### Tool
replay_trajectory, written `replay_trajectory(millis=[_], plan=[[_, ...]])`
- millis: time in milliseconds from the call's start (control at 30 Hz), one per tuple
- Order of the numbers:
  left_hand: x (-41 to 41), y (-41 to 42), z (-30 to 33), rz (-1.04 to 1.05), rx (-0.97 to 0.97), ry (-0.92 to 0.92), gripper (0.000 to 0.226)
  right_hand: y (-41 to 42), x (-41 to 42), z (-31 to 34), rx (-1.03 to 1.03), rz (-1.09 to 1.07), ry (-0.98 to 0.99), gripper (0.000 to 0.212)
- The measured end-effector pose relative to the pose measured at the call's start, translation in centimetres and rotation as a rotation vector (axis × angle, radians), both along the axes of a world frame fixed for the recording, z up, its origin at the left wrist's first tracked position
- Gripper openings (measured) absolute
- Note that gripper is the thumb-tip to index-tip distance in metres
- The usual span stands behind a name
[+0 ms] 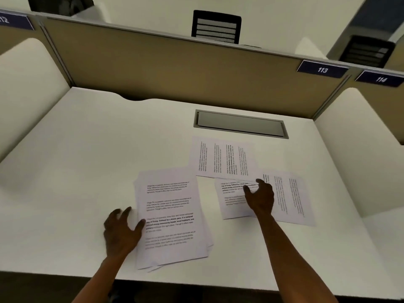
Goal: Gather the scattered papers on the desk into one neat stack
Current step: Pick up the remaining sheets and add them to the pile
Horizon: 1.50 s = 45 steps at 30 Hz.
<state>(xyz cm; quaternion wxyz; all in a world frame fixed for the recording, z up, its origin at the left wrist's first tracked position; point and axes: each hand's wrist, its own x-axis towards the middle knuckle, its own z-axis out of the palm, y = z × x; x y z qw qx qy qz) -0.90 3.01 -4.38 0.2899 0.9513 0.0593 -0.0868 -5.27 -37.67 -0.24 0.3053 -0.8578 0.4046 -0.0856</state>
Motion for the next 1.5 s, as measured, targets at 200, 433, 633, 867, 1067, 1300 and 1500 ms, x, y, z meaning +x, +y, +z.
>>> replay_trajectory(millis=[200,433,633,867,1067,1300,1500], plan=[[-0.8,2.9,-3.0,-0.192,0.151,0.027,0.095,-3.6,4.2,1.1,0.026,0.019,0.207,0.073],[-0.4,3.2,-2.7,-0.255,0.122,0.173,0.115,-4.5,6.3,0.1,-0.022,-0.03,0.327,0.065],[-0.7,2.8,-1.7,-0.299,0.164,0.216,0.109,-5.1,7.3,-0.6,-0.017,-0.059,0.361,0.065],[-0.7,2.6,-0.8,-0.33,0.199,0.253,0.106,-6.9,7.8,-1.4,0.102,-0.149,0.286,0.041],[-0.7,2.4,-0.6,-0.34,0.222,0.273,0.109,-6.0,7.3,-0.7,0.186,-0.153,0.187,0.021],[-0.7,2.5,-0.7,-0.334,0.203,0.258,0.109,-5.4,7.7,-0.2,0.426,-0.251,-0.09,0.026],[-0.7,2.5,-0.7,-0.325,0.178,0.245,0.119,-4.4,7.5,2.0,0.743,-0.33,-0.328,0.033]])
